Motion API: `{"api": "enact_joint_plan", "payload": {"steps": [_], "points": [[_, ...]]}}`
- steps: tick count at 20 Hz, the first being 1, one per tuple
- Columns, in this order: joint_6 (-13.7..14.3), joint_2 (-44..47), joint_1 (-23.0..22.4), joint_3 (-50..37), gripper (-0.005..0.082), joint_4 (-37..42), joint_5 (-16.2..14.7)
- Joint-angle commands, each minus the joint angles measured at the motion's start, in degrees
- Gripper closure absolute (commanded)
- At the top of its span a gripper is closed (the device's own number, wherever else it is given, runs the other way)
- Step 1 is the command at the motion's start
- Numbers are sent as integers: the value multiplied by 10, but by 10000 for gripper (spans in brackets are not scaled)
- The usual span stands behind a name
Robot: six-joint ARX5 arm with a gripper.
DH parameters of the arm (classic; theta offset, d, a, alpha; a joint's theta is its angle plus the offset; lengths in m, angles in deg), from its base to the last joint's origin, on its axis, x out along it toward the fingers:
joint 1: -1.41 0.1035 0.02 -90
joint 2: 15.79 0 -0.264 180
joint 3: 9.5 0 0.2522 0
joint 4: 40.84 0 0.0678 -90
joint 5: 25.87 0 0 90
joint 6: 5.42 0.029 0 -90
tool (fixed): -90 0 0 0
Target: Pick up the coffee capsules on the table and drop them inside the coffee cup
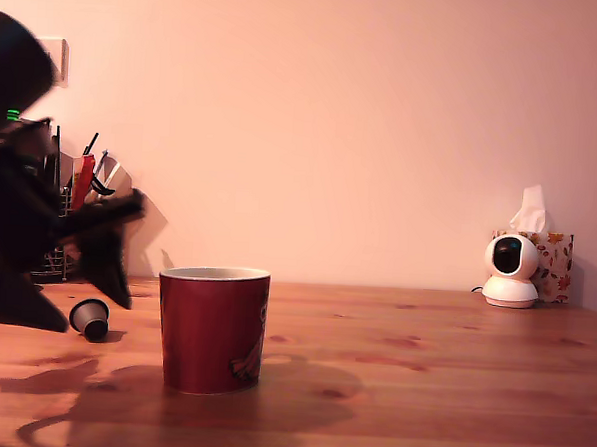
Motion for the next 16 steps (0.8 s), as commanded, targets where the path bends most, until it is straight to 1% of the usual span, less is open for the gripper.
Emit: {"api": "enact_joint_plan", "payload": {"steps": [1,3,7,10,13,16], "points": [[2,24,-2,7,245,2,5],[2,36,-4,16,245,2,14],[2,37,-5,28,246,2,47],[2,37,-5,36,246,1,53],[2,37,-5,47,247,-7,64],[2,45,-5,66,247,-20,68]]}}
